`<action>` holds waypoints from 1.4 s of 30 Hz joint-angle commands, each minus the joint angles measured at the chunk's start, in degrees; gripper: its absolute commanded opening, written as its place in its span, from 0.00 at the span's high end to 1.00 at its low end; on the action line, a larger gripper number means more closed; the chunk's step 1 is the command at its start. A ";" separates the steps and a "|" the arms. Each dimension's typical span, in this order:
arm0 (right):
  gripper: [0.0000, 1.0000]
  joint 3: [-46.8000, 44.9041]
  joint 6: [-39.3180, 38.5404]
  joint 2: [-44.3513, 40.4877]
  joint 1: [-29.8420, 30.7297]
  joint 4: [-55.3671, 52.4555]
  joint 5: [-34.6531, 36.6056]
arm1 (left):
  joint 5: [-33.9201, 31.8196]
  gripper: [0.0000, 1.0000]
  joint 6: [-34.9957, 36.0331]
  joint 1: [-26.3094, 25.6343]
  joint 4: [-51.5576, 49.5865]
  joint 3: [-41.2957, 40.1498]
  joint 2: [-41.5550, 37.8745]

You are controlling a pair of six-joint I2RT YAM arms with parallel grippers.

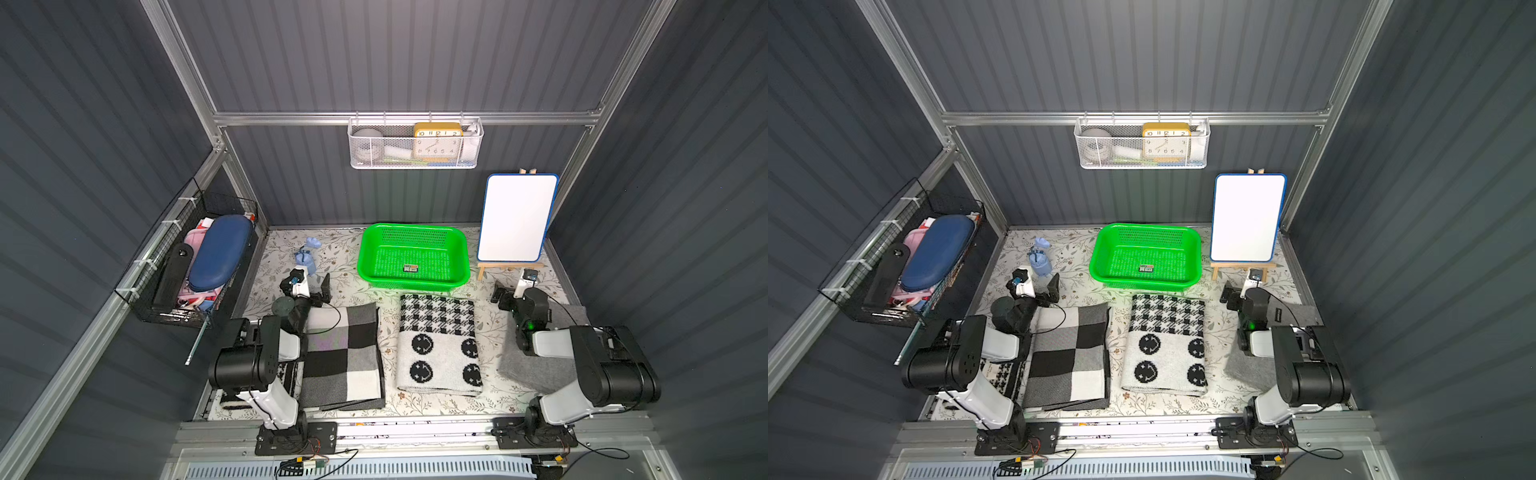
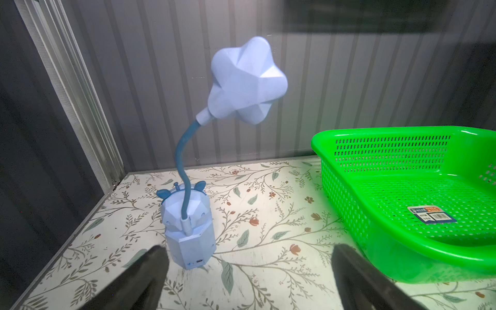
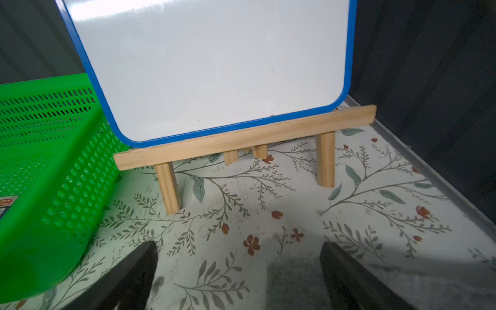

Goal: Put the folded scarf in the basket
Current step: Adjust the scarf at the center of the board.

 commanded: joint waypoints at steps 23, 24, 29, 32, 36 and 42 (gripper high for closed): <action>0.01 -0.20 -0.12 0.62 0.32 1.30 -0.15 | 0.51 0.01 1.24 -0.25 -0.44 0.85 0.13; 0.01 -0.20 -0.17 0.57 0.28 1.32 -0.16 | 0.53 0.01 1.22 -0.24 -0.38 0.78 0.04; 0.01 -2.68 0.98 -5.33 0.35 0.97 2.91 | -2.60 0.01 -0.58 -0.26 -8.89 2.64 -6.62; 0.01 -1.05 5.61 -18.38 0.35 -16.28 6.59 | -9.42 0.01 -9.75 -0.21 -26.14 7.51 -15.31; 0.01 3.54 22.27 -32.55 -0.06 -42.32 17.47 | -11.76 0.01 -23.90 -0.09 -46.21 14.77 -22.79; 0.01 5.07 33.81 -46.37 -3.38 -62.40 7.40 | -9.99 0.01 -38.47 0.09 -61.65 17.93 -29.80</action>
